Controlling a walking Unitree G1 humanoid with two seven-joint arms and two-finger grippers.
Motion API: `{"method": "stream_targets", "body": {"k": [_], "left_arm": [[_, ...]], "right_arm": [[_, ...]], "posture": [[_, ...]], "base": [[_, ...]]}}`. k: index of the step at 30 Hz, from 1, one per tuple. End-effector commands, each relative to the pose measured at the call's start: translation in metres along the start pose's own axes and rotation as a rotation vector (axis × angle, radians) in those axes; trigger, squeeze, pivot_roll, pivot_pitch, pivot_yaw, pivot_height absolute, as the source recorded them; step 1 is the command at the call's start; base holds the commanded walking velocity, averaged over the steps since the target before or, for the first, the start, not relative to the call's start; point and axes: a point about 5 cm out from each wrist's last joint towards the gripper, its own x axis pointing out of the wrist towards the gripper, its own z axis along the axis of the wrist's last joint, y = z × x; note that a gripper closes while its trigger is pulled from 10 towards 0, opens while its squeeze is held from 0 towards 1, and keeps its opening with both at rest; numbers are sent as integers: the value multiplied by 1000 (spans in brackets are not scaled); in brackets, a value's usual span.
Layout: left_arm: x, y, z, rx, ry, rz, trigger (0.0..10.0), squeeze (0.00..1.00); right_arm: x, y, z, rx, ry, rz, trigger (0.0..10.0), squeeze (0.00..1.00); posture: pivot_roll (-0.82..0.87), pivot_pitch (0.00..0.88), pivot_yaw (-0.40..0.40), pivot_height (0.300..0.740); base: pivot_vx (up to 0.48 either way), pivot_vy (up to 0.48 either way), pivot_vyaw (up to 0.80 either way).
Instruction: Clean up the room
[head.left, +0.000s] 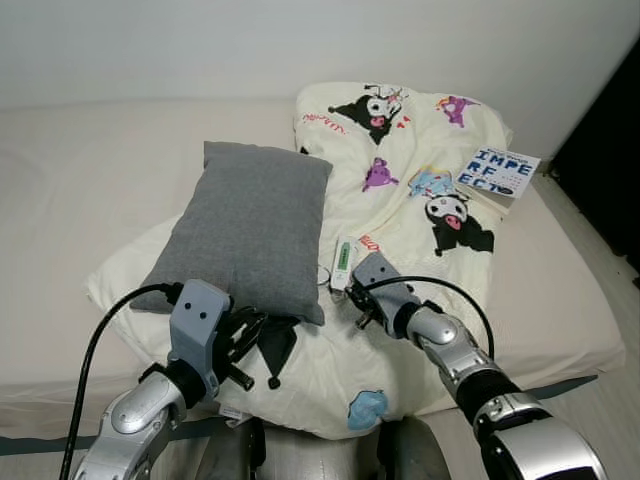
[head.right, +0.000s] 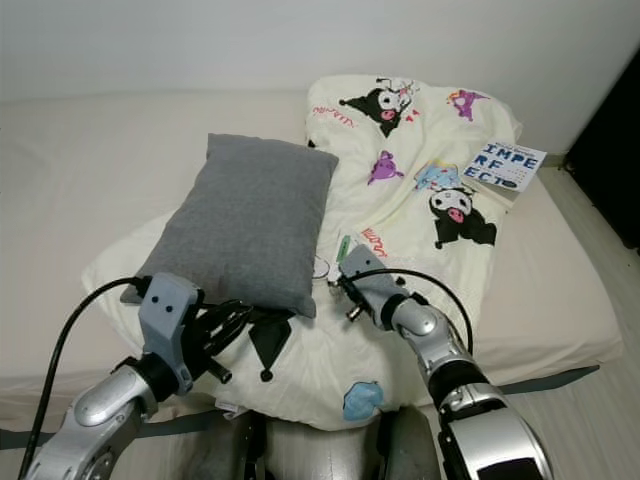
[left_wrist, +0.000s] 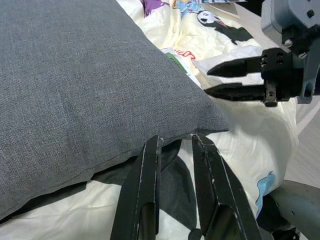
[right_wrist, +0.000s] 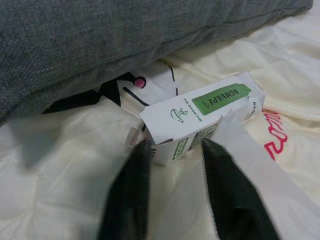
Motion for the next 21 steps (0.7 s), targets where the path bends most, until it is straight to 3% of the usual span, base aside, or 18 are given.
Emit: {"method": "stream_targets", "body": {"k": [1, 8, 20, 21], "left_arm": [[-2, 1, -2, 1, 18, -9, 10000, 0], [-1, 5, -1, 1, 19, -3, 10000, 0], [-3, 10, -5, 9, 33, 7, 10000, 0], [-3, 10, -4, 9, 33, 6, 10000, 0]], "right_arm": [[2, 4, -3, -14, 41, 1, 10000, 1000], [10, -3, -5, -85, 233, -41, 10000, 1000], [16, 4, -4, -89, 343, -38, 10000, 1000], [16, 4, -5, -92, 358, -37, 10000, 961]], "posture": [[222, 264, -40, 605], [223, 269, -44, 605], [228, 271, -58, 605], [228, 271, -58, 605]], "base": [[0, 0, 0], [0, 0, 0], [0, 0, 0], [0, 0, 0]]}}
